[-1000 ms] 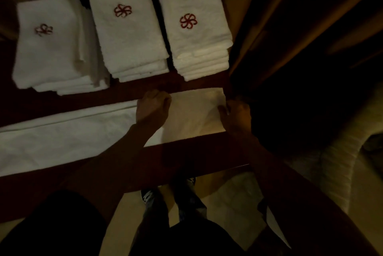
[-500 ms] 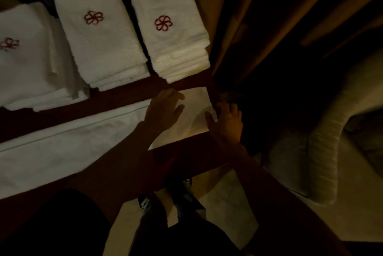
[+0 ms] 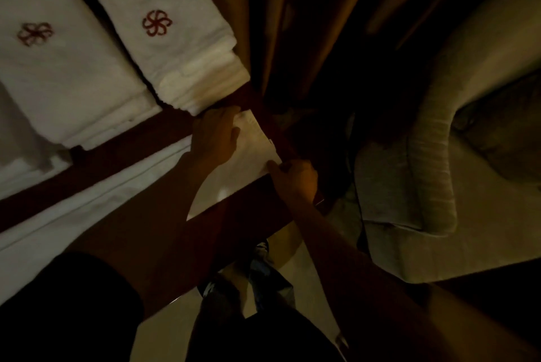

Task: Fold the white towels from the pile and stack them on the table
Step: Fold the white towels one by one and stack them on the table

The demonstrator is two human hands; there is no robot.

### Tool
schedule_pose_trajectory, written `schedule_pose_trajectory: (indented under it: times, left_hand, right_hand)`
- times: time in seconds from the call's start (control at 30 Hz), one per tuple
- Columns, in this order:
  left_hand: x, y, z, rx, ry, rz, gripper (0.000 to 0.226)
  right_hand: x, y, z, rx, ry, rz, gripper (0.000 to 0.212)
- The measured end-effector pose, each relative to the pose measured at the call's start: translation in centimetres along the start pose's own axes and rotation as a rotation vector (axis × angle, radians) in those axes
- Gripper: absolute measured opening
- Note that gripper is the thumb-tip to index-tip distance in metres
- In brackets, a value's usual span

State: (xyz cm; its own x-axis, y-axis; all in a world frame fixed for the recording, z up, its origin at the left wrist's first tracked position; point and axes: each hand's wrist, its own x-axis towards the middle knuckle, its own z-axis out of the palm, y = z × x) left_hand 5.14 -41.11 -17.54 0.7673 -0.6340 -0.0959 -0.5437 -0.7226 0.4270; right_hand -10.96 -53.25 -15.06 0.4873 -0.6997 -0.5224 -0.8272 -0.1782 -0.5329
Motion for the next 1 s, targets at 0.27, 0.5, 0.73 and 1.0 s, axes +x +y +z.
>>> schedule_pose_trajectory:
  times: [0.27, 0.5, 0.73, 1.0]
  left_hand:
    - [-0.8, 1.1, -2.8, -0.125, 0.061, 0.010, 0.026]
    - [-4.6, 0.4, -7.5, -0.254, 0.133, -0.074, 0.027]
    - [-9.7, -2.7, -13.4, -0.243, 0.176, -0.094, 0.019]
    - [-16.4, -9.7, -17.6, -0.172, 0.168, -0.081, 0.015]
  right_hand:
    - [-2.7, -1.7, -0.6, 0.230, 0.079, -0.083, 0.023]
    - [-7.7, -3.8, -0.8, 0.208, 0.147, -0.288, 0.015]
    - [-15.0, -6.6, -0.3, 0.205, 0.185, -0.618, 0.012]
    - [-19.7, -7.2, 5.6, 0.155, 0.136, -1.032, 0.011]
